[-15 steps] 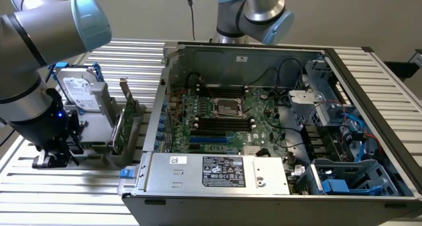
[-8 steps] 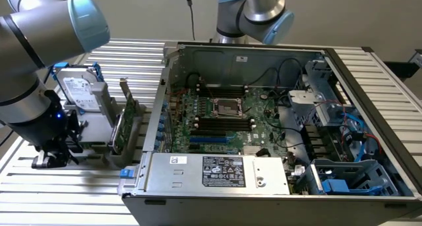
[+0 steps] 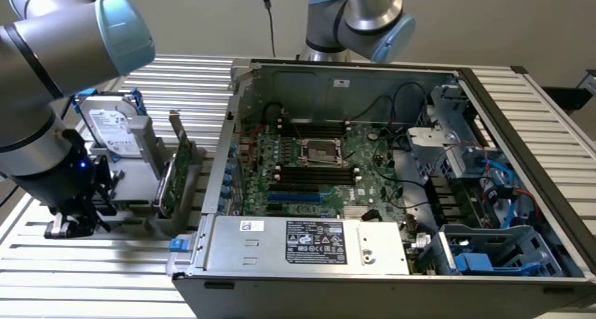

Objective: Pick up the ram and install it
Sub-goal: 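Pick up the ram and move it above insertion slot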

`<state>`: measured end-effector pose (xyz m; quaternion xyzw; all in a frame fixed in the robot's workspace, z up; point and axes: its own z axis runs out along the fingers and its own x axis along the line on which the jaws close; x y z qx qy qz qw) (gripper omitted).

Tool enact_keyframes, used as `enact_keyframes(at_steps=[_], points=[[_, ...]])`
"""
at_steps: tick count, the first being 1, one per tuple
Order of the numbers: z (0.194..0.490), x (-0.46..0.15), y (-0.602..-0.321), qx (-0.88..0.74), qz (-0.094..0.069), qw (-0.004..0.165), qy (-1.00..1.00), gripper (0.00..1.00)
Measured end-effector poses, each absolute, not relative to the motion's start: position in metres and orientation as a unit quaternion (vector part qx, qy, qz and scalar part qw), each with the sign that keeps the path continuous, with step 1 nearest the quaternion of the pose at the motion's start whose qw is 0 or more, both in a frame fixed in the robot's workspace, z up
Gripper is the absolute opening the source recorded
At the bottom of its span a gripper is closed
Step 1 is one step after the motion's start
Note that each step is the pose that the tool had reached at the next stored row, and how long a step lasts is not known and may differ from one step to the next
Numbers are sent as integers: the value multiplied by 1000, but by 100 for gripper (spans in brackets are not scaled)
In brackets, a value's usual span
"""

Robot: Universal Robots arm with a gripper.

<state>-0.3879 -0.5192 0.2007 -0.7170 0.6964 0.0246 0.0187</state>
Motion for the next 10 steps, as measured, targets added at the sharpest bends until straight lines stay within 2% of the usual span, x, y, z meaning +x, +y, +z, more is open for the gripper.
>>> enact_keyframes(at_steps=[10], points=[[200,-388,-520,-718,28,19,695,36]])
